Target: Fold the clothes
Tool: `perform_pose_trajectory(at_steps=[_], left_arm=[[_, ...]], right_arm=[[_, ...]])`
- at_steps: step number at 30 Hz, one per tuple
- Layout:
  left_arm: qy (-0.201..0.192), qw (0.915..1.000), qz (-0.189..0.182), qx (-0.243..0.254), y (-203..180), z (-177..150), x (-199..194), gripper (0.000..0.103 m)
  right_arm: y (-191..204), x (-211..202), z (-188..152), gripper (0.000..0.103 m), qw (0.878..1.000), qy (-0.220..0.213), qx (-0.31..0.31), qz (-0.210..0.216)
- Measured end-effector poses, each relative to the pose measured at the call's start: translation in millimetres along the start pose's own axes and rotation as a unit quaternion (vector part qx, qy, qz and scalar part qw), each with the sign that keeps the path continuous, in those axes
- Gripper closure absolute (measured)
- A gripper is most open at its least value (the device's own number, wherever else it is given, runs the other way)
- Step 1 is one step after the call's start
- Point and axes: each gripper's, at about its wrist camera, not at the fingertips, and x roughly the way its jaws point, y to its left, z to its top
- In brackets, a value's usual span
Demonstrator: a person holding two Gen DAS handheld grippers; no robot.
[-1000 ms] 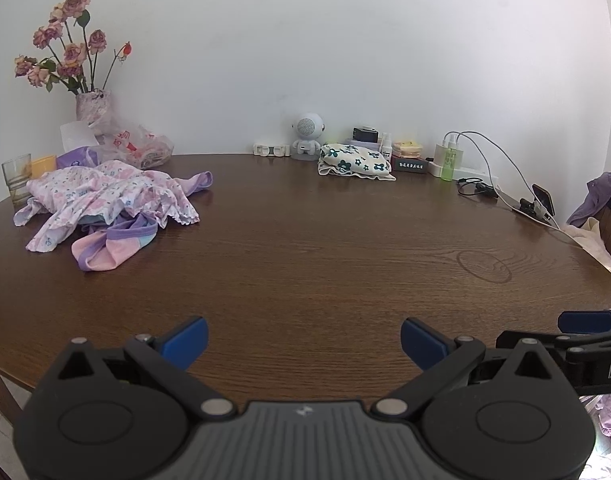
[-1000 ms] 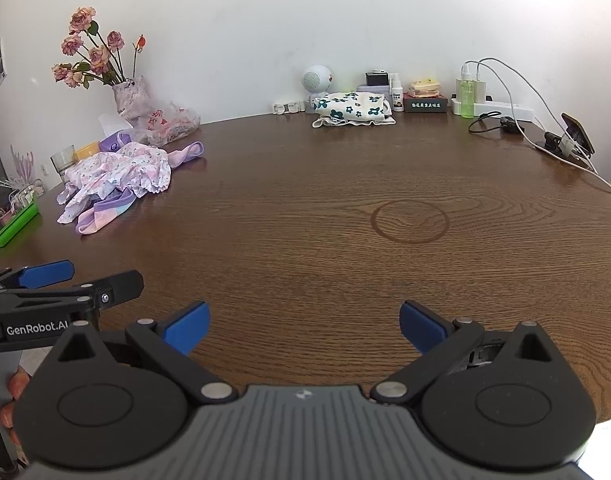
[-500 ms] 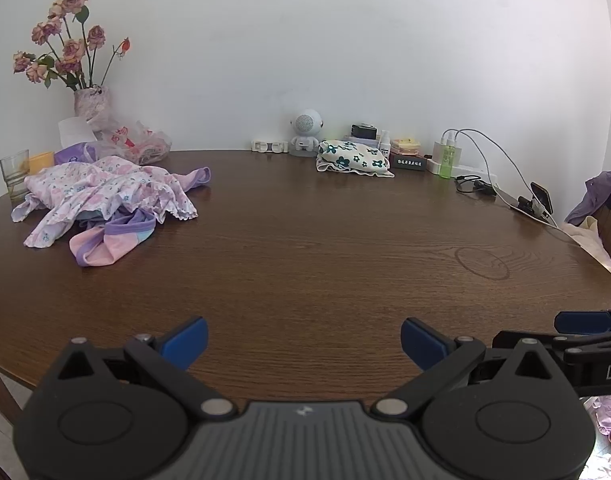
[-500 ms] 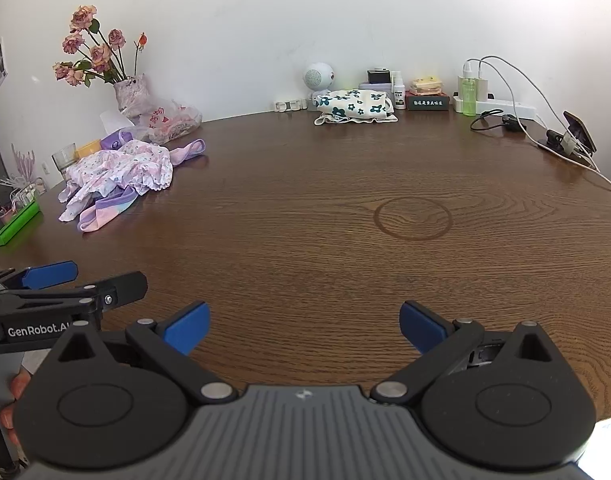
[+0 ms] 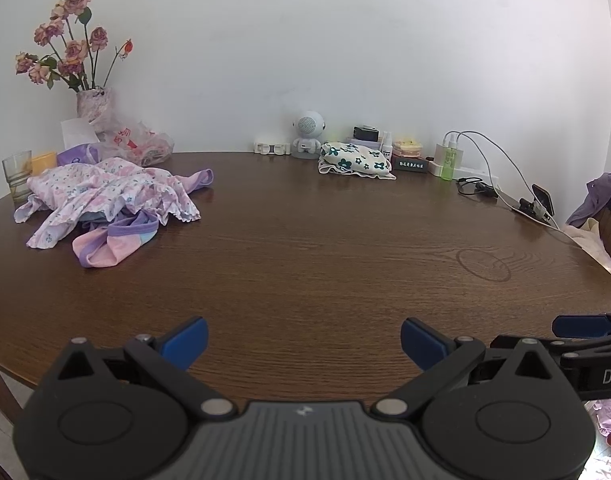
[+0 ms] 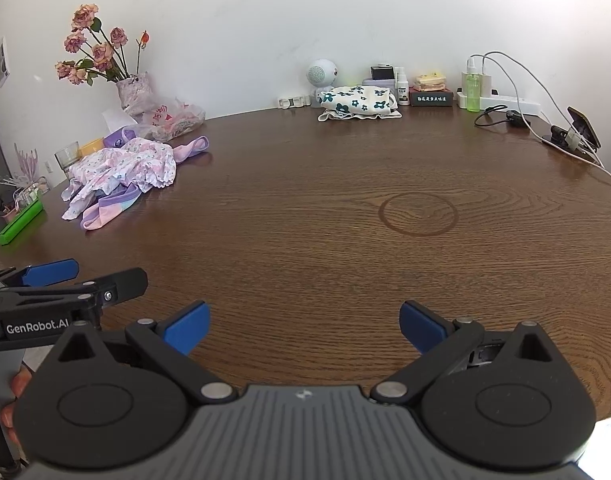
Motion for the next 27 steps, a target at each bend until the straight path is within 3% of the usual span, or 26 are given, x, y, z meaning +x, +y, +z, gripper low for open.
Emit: perform_pose_trajectory(at_steps=[27], left_arm=[[-0.005,1.0000,-0.001,0.002,-1.6,1.9,-2.4,0.000]], right_arm=[[1.0,2.5,-1.1,0.000,1.000,0.004,-0.003,0.006]])
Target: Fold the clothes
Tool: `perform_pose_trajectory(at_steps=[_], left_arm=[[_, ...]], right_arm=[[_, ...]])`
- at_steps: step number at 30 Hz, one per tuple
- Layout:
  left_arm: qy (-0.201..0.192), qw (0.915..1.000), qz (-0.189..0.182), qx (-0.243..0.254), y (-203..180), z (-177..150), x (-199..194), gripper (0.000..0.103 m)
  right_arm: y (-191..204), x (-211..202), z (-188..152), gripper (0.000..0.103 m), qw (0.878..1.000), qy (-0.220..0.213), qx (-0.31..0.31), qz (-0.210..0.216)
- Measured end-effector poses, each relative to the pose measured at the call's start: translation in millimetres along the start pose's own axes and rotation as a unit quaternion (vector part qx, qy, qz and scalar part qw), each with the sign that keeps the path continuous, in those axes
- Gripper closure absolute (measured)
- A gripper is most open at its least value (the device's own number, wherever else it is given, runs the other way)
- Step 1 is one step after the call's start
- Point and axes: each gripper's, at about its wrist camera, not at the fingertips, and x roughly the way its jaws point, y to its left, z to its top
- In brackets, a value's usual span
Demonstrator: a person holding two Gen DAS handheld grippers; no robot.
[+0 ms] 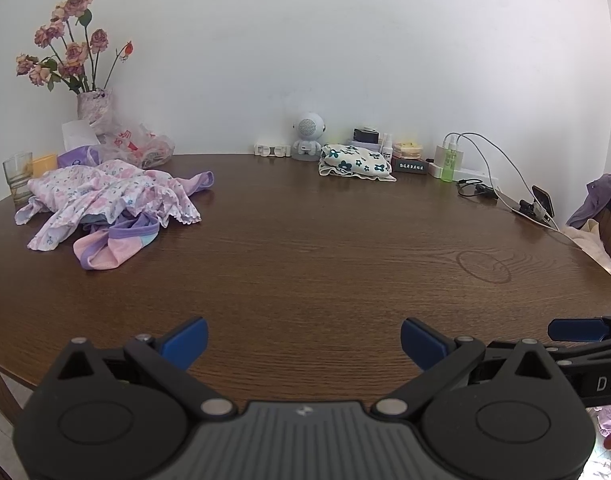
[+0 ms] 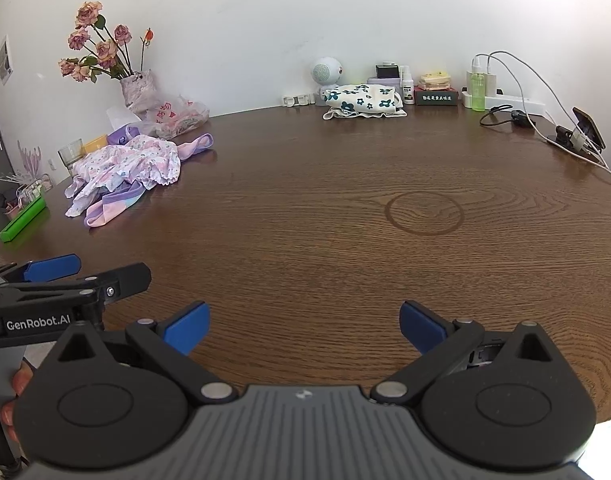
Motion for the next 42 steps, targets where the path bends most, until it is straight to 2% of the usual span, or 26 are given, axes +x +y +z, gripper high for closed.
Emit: perform_pose_trajectory(at_steps=[17,42], left_arm=[[-0.002,0.9999,-0.010,0.004,-1.7,-0.8,-1.5,0.000],[0.002,1.0000,-0.003,0.002,-1.5,-2.7,-2.2,0.000]], right_arm=[[2.0,2.8,0.8,0.000,1.000,0.005,-0.004,0.006],[1.9,6.0,-1.3,0.000,1.000,0.010,0.001,0.011]])
